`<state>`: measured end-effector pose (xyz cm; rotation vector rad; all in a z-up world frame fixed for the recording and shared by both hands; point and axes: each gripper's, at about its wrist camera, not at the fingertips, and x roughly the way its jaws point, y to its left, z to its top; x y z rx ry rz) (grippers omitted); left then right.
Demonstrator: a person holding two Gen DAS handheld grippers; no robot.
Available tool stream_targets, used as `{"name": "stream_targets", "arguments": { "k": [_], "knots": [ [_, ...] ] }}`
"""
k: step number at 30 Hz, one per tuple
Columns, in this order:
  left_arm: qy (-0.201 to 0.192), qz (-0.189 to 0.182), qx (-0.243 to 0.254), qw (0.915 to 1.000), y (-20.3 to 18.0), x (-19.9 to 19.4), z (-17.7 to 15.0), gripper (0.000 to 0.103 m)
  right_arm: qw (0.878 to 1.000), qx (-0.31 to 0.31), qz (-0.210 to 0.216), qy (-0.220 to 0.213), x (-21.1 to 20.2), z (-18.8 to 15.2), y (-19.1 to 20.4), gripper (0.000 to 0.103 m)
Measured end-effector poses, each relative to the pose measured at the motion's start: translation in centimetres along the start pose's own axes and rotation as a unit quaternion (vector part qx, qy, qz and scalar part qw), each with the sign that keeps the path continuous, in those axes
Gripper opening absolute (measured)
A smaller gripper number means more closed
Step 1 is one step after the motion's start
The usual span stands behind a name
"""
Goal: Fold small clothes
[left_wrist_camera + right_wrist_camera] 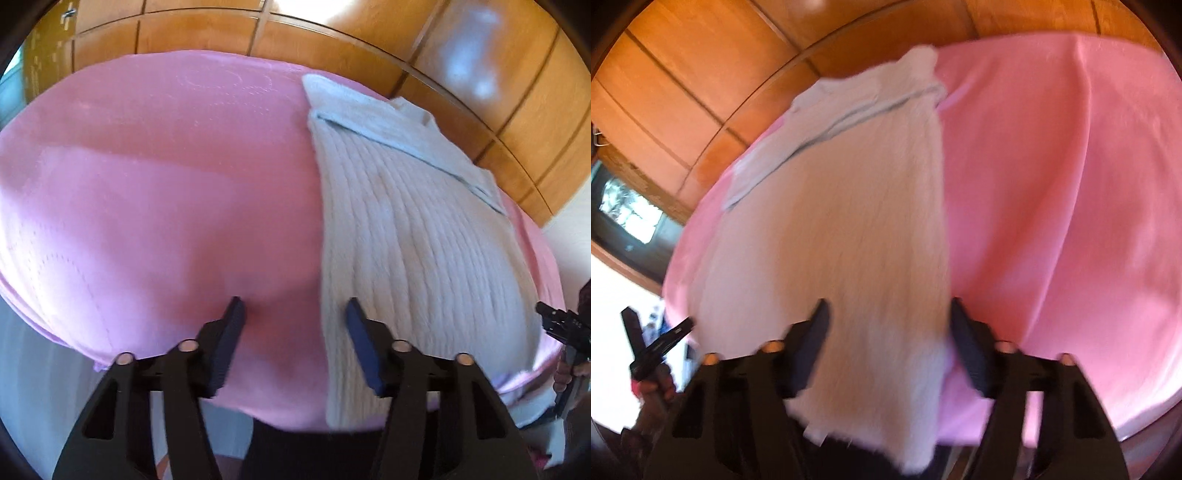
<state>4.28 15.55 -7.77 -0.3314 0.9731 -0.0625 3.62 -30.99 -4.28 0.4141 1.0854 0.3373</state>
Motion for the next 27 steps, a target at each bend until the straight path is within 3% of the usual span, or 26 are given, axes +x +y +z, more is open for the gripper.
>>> {"name": "stream_targets", "arguments": {
  "k": [3,4,5,7,12,16,18,23,27],
  "knots": [
    [0.03,-0.051,-0.007,0.9982,-0.4,0.4,-1.0,0.046,0.999,-0.01,0.012,0.03,0.4,-1.8,0.9,0.037],
    [0.037,-0.062,-0.007,0.9974,-0.6,0.7,-1.1,0.037,0.999,-0.015,0.01,0.036,0.7,-2.3,1.2,0.028],
    [0.043,-0.066,-0.004,0.9969,-0.9,0.9,-1.2,0.021,0.999,-0.018,0.01,0.043,1.0,-2.6,1.5,0.017],
    [0.052,-0.083,0.008,0.9952,-1.6,1.0,-0.9,0.005,0.998,-0.032,0.013,0.049,1.0,-2.5,2.3,0.008],
    [0.019,-0.17,0.03,0.9847,-2.8,-1.7,2.0,0.004,0.996,-0.042,0.075,0.001,-1.9,0.2,4.6,0.008],
    [-0.017,-0.205,0.012,0.9785,-3.0,-2.3,5.6,0.004,0.993,-0.034,0.104,-0.055,-3.0,4.3,5.3,0.008],
    [-0.028,-0.216,-0.004,0.9761,-3.0,-1.7,7.7,0.004,0.993,-0.03,0.096,-0.068,-2.4,6.2,5.4,0.008],
    [-0.046,-0.204,-0.035,0.9773,-2.9,1.4,13.1,0.004,0.995,0.004,0.063,-0.078,0.8,11.7,3.7,0.008],
    [-0.041,-0.158,-0.051,0.9852,-3.2,5.0,16.9,0.004,0.995,0.029,0.054,-0.077,3.0,14.9,2.3,0.009]
  ]
}}
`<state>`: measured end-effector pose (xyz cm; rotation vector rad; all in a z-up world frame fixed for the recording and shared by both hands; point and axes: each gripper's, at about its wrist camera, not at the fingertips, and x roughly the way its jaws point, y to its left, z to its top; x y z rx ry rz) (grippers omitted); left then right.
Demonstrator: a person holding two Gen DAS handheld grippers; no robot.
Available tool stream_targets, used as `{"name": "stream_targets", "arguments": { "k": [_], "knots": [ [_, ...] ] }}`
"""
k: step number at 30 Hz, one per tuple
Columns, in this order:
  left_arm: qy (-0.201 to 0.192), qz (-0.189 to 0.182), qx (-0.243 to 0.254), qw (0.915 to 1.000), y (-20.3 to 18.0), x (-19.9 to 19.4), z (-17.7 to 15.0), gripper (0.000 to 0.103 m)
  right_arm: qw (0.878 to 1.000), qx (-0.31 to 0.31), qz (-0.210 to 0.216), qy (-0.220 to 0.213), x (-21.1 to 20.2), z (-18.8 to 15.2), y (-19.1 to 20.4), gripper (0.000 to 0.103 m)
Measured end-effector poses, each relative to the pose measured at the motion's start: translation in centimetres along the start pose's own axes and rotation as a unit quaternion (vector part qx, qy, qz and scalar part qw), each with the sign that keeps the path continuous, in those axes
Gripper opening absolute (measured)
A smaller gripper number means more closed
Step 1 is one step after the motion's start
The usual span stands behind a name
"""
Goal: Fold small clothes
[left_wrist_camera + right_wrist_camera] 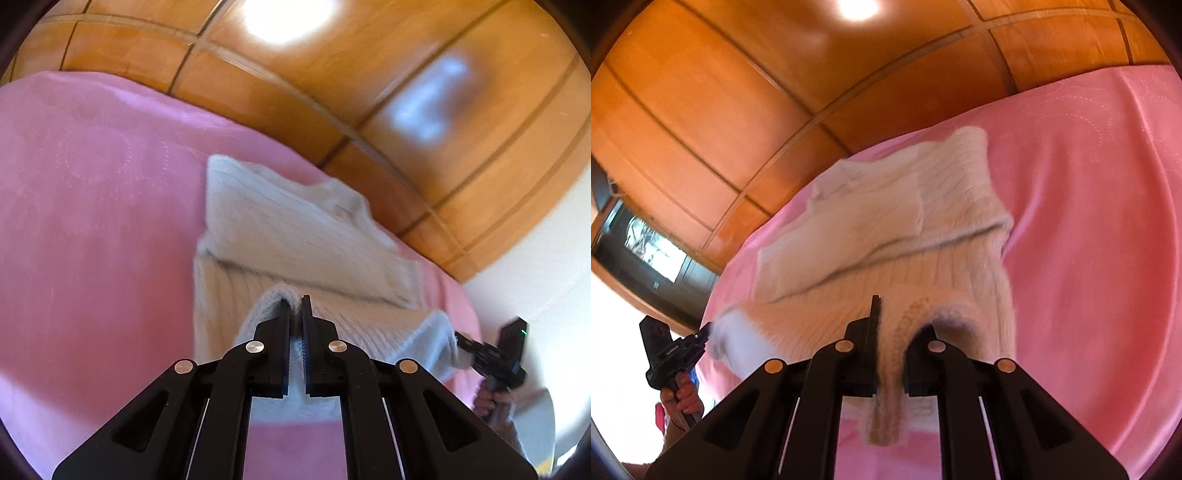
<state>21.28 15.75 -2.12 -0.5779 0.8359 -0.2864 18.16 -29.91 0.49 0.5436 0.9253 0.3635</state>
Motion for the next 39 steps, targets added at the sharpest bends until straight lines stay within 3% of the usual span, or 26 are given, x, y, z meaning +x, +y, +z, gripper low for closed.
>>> {"name": "stream_targets", "arguments": {
  "k": [1,3,4,5,7,11,13,18,19,20,22,30,35,37,39],
  "knots": [
    [0.007,0.006,-0.012,0.9999,0.5,1.0,0.8,0.004,1.0,0.008,0.001,0.0,0.5,0.6,-0.3,0.017],
    [0.009,0.018,-0.031,0.9993,1.3,1.8,1.8,0.012,1.0,0.013,0.006,-0.01,0.6,1.2,-0.7,0.047],
    [-0.002,0.042,-0.039,0.9984,1.9,1.8,2.2,0.031,1.0,0.02,0.014,-0.016,0.2,1.4,-1.0,0.067],
    [-0.01,0.053,-0.045,0.9976,2.3,1.6,2.4,0.05,0.999,0.024,0.021,-0.021,-0.3,1.3,-1.2,0.074],
    [-0.033,0.056,-0.06,0.9961,3.6,0.4,2.0,0.059,0.999,0.011,0.014,-0.027,-1.8,0.6,-1.5,0.076],
    [-0.003,0.043,-0.019,0.9989,4.2,-0.4,-0.7,0.059,0.999,-0.026,-0.041,-0.016,-2.9,-1.8,-2.1,0.079],
    [0.02,0.036,0.019,0.999,3.8,-0.3,-3.0,0.059,0.997,-0.041,-0.066,0.001,-2.1,-3.1,-2.6,0.076],
    [0.039,0.053,0.069,0.9955,2.3,1.0,-6.2,0.059,0.993,-0.053,-0.102,0.017,1.1,-4.2,-2.9,0.048],
    [0.038,0.06,0.079,0.9943,2.0,1.2,-6.4,0.051,0.993,-0.05,-0.107,0.018,1.9,-4.1,-2.9,0.039],
    [0.048,0.063,0.087,0.9931,1.6,1.7,-6.4,0.026,0.993,-0.048,-0.11,0.017,2.2,-4.2,-2.9,0.027],
    [0.057,0.063,0.085,0.9928,1.4,1.8,-6.4,0.017,0.993,-0.04,-0.106,0.016,2.0,-4.1,-2.6,0.017],
    [0.046,0.035,0.086,0.9946,0.8,-2.6,-7.0,0.012,0.998,-0.033,-0.051,-0.011,-3.2,-6.3,-0.6,0.012],
    [0.053,0.023,0.073,0.9956,0.9,-6.2,-8.7,0.012,0.999,-0.033,-0.033,-0.006,-6.8,-10.0,0.3,0.012],
    [0.065,0.03,0.067,0.9952,1.5,-7.4,-10.2,0.012,0.999,-0.033,-0.037,0.004,-8.0,-11.8,0.2,0.012],
    [0.079,0.071,0.064,0.9922,2.2,-7.9,-11.7,0.013,0.999,-0.023,-0.043,0.021,-8.5,-13.4,-0.4,0.012]
  ]
}}
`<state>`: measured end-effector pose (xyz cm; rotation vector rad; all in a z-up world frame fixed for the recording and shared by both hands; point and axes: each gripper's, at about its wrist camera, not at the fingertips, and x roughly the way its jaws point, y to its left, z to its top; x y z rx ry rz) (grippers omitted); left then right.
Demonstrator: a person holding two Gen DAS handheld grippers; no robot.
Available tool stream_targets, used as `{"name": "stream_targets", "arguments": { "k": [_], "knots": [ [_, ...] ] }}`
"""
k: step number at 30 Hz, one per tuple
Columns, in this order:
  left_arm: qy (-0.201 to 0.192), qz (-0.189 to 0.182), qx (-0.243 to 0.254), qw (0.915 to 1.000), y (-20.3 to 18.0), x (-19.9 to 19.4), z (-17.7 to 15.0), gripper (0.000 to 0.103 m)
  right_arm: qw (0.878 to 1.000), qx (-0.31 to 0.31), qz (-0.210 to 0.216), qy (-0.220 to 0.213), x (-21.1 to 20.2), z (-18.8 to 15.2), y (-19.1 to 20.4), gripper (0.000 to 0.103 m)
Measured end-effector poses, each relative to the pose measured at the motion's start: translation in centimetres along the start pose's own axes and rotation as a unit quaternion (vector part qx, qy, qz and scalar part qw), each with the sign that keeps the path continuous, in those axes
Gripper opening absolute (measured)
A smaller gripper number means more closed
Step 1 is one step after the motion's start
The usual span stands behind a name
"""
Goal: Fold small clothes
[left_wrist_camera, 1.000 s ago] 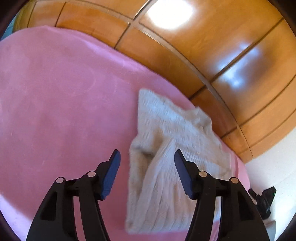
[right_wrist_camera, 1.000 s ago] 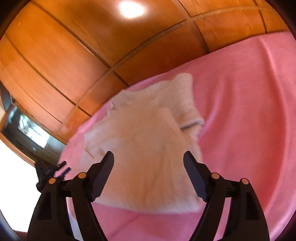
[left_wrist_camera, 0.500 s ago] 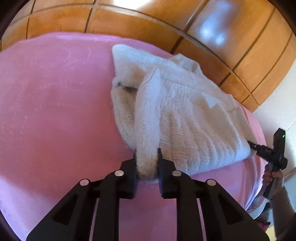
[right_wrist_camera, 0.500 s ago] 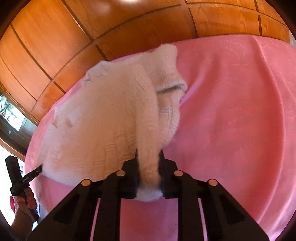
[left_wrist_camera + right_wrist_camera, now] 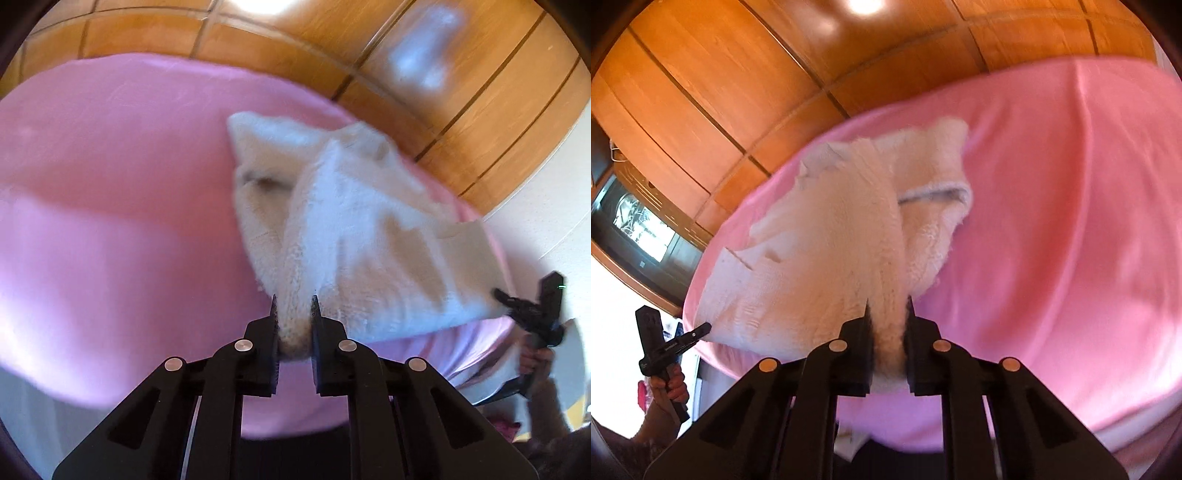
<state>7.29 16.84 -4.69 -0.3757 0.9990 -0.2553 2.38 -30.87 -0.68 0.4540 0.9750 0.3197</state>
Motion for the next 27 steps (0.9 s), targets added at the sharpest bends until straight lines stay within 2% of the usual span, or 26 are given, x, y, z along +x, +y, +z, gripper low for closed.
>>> {"name": "stream_targets", "arguments": {
  "k": [2,3,4,5,6,7,11,12,14,16,19,20,21,22,23,25,27],
  "knots": [
    [0.003,0.041,0.006,0.9991,0.0,-0.1,-0.6,0.015,1.0,0.0,-0.02,0.018,0.3,-1.3,-0.3,0.012],
    [-0.01,0.072,0.013,0.9972,-0.3,-0.4,-0.7,0.018,0.999,-0.003,-0.041,0.017,0.2,-1.5,-0.5,0.012],
    [-0.029,0.082,0.025,0.9959,-0.8,-1.1,-0.5,0.027,0.998,-0.002,-0.054,0.01,0.1,-1.4,-0.5,0.017],
    [-0.048,0.071,0.03,0.9959,-1.4,-1.8,-0.1,0.03,0.998,0.001,-0.063,-0.002,-0.4,-1.0,-0.7,0.034],
    [-0.065,0.055,0.035,0.9957,-2.0,-2.4,0.4,0.031,0.998,0.0,-0.066,-0.015,-0.9,-0.7,-0.6,0.044],
    [-0.08,0.032,0.054,0.9948,-3.1,-2.9,1.0,0.032,0.997,-0.013,-0.069,-0.036,-1.5,0.0,0.1,0.049],
    [-0.074,-0.002,0.133,0.9883,-7.5,-0.5,3.0,0.032,0.995,-0.072,-0.045,-0.049,-0.7,1.6,3.8,0.048],
    [-0.062,-0.01,0.15,0.9866,-8.5,1.0,3.6,0.032,0.995,-0.086,-0.038,-0.045,0.1,1.8,4.6,0.048],
    [-0.044,-0.009,0.171,0.9843,-9.6,3.2,3.8,0.044,0.992,-0.117,-0.033,-0.029,2.8,2.2,6.8,0.045],
    [-0.014,-0.005,0.185,0.9825,-10.5,6.3,4.1,0.044,0.99,-0.14,-0.031,-0.012,5.3,2.3,8.1,0.044],
    [0.01,-0.009,0.196,0.9806,-11.0,9.4,4.1,0.042,0.985,-0.164,-0.048,0.018,9.4,2.3,9.6,0.042],
    [0.012,-0.009,0.199,0.9798,-11.0,9.6,3.8,0.025,0.983,-0.171,-0.053,0.031,10.5,2.2,9.8,0.035],
    [0.01,-0.011,0.205,0.9787,-11.0,9.8,3.4,0.013,0.981,-0.182,-0.061,0.042,11.5,2.0,10.0,0.027],
    [0.003,-0.008,0.21,0.9777,-11.1,9.6,3.2,0.006,0.979,-0.189,-0.069,0.041,11.6,1.7,10.1,0.011],
    [-0.005,-0.008,0.209,0.9778,-11.0,9.4,3.2,0.004,0.979,-0.19,-0.069,0.038,11.5,1.7,10.1,0.006],
    [-0.027,-0.014,0.199,0.9795,-10.8,8.2,3.2,0.003,0.98,-0.184,-0.068,0.024,10.6,2.0,10.2,0.005],
    [-0.047,-0.023,0.186,0.9812,-10.7,6.9,3.8,0.003,0.981,-0.182,-0.06,-0.007,8.3,2.5,10.7,0.004]
  ]
}}
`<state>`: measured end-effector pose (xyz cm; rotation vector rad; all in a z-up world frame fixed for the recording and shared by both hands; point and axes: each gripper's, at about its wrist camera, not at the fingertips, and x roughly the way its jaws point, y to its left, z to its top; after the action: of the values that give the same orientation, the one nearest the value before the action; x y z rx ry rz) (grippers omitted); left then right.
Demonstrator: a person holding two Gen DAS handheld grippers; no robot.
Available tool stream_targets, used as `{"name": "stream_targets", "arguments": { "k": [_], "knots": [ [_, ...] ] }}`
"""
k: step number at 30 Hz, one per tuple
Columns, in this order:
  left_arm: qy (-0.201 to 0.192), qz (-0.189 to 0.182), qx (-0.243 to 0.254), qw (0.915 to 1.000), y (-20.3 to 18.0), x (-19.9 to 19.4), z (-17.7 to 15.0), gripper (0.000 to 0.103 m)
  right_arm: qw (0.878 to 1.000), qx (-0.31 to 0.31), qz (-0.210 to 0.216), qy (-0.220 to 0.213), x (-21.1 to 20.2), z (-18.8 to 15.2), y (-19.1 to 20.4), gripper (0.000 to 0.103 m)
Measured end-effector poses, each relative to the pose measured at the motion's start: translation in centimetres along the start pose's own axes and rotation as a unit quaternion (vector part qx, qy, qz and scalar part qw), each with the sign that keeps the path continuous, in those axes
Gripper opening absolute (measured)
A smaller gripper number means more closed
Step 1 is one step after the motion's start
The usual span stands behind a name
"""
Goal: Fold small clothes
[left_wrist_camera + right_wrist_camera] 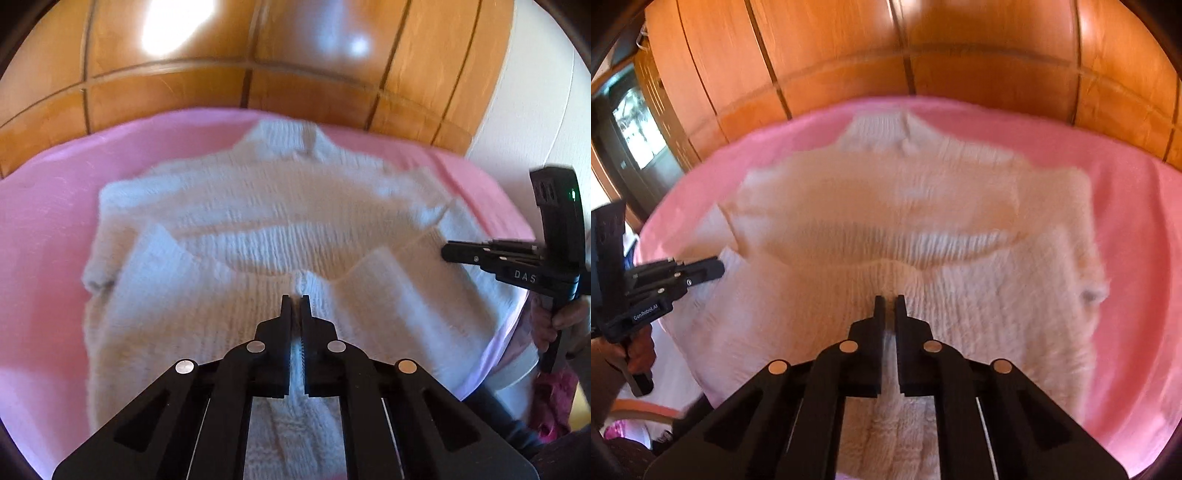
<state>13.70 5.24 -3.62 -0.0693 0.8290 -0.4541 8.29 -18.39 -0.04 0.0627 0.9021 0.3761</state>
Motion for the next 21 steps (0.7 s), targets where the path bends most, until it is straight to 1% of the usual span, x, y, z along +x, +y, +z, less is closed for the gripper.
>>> {"name": "stream_targets", "arguments": {
  "k": [3,4,6,8,9,11,12,13,15,17,18,19,20,21],
  "knots": [
    [-0.043,-0.005,-0.024,0.9988,0.7,-2.1,1.4,0.003,0.999,0.005,-0.008,-0.031,-1.6,1.0,-0.3,0.004],
    [-0.057,0.003,-0.025,0.9981,0.7,-2.2,2.0,0.003,0.999,0.005,-0.017,-0.037,-1.5,1.4,-0.4,0.004],
    [-0.065,0.02,-0.03,0.9973,1.0,-1.5,3.0,0.003,0.999,0.019,-0.026,-0.035,-0.2,2.0,-0.8,0.004],
    [-0.057,0.036,-0.033,0.9972,1.3,0.2,3.4,0.003,0.999,0.017,-0.043,-0.025,1.4,1.9,-1.3,0.004],
    [-0.035,0.064,-0.023,0.9971,1.2,2.3,3.3,0.003,0.998,0.018,-0.052,-0.01,2.9,1.7,-1.4,0.004],
    [0.015,0.078,-0.027,0.9965,1.9,5.1,2.5,0.003,0.998,0.03,-0.052,0.008,4.4,0.7,-2.1,0.005],
    [0.017,0.084,-0.031,0.9958,2.0,5.9,2.1,0.004,0.998,0.034,-0.049,0.0,4.6,0.4,-2.3,0.005],
    [0.008,0.093,-0.026,0.9953,1.7,5.9,1.9,0.004,0.998,0.039,-0.046,-0.003,4.5,0.3,-2.6,0.005],
    [0.014,0.103,-0.017,0.9944,1.2,5.6,2.1,0.004,0.998,0.059,-0.03,-0.005,4.0,0.3,-3.1,0.01],
    [0.022,0.104,-0.021,0.9941,1.0,5.0,2.4,0.009,0.997,0.073,-0.013,-0.007,3.2,0.4,-3.7,0.026],
    [0.019,0.105,-0.016,0.9942,0.8,4.3,2.6,0.014,0.997,0.073,-0.008,-0.015,2.4,0.4,-3.8,0.031],
    [0.015,0.109,-0.008,0.9939,0.6,3.8,2.6,0.025,0.997,0.071,-0.009,-0.023,1.7,0.3,-3.8,0.04],
    [0.011,0.117,0.001,0.9931,0.4,3.5,2.6,0.037,0.997,0.071,-0.013,-0.03,1.0,0.3,-3.9,0.046],
    [0.008,0.13,0.011,0.9914,0.2,3.0,2.6,0.042,0.997,0.071,-0.018,-0.037,0.5,0.4,-3.9,0.048]
  ]
}}
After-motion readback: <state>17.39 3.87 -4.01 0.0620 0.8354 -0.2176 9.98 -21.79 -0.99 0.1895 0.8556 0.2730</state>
